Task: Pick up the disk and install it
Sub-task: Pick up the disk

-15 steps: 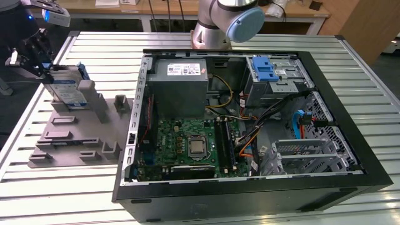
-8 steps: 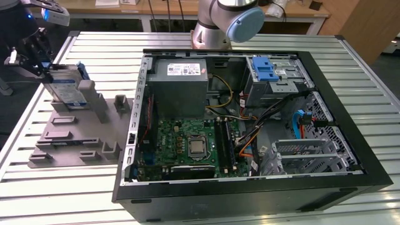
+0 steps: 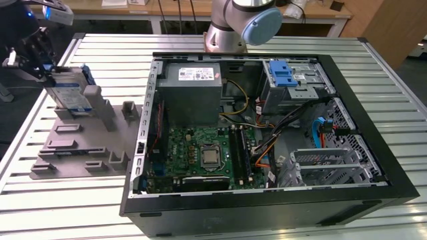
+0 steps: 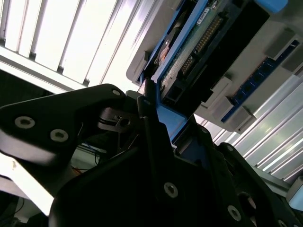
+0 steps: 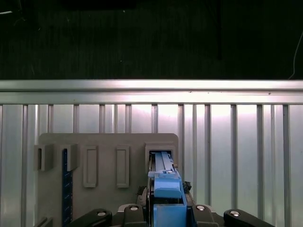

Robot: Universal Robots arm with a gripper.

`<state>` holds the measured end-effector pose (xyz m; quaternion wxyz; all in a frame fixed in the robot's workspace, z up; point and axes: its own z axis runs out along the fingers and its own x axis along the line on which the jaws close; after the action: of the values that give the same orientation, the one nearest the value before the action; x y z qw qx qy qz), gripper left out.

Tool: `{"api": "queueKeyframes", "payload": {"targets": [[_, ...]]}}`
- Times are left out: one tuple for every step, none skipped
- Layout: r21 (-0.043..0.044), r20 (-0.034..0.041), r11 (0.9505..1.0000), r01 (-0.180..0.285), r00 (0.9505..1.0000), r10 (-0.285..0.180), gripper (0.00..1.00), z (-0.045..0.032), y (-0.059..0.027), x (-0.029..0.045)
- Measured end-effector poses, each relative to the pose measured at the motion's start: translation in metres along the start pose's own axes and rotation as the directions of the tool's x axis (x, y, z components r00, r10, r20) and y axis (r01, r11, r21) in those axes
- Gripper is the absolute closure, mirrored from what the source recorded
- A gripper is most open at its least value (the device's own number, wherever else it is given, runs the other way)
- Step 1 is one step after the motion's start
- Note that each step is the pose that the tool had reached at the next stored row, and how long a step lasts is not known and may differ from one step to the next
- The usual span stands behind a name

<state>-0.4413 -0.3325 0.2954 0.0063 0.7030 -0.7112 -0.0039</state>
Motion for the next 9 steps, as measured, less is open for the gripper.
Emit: {"api": "queueKeyframes", "payload": {"targets": [[0.0, 0.0, 1.0, 0.0, 1.0, 0.0, 0.64, -0.0006, 0.0, 0.0], [0.0, 0.0, 1.0, 0.0, 1.0, 0.0, 0.64, -0.0006, 0.0, 0.0], [0.0, 0.0, 1.0, 0.0, 1.0, 0.0, 0.64, -0.0007, 0.0, 0.0], [0.0, 0.0, 1.0, 0.0, 1.0, 0.0, 0.64, -0.0007, 0.0, 0.0], [0.0, 0.0, 1.0, 0.0, 1.0, 0.0, 0.64, -0.0008, 0.0, 0.0], [0.0, 0.0, 1.0, 0.0, 1.0, 0.0, 0.64, -0.001, 0.0, 0.0], [0.0, 0.0, 1.0, 0.0, 1.0, 0.0, 0.64, -0.0013, 0.0, 0.0], [0.0, 0.0, 1.0, 0.0, 1.0, 0.0, 0.64, -0.0014, 0.0, 0.0], [0.0, -0.0001, 1.0, 0.0, 1.0, 0.0, 0.64, -0.0015, 0.0, 0.0]]}}
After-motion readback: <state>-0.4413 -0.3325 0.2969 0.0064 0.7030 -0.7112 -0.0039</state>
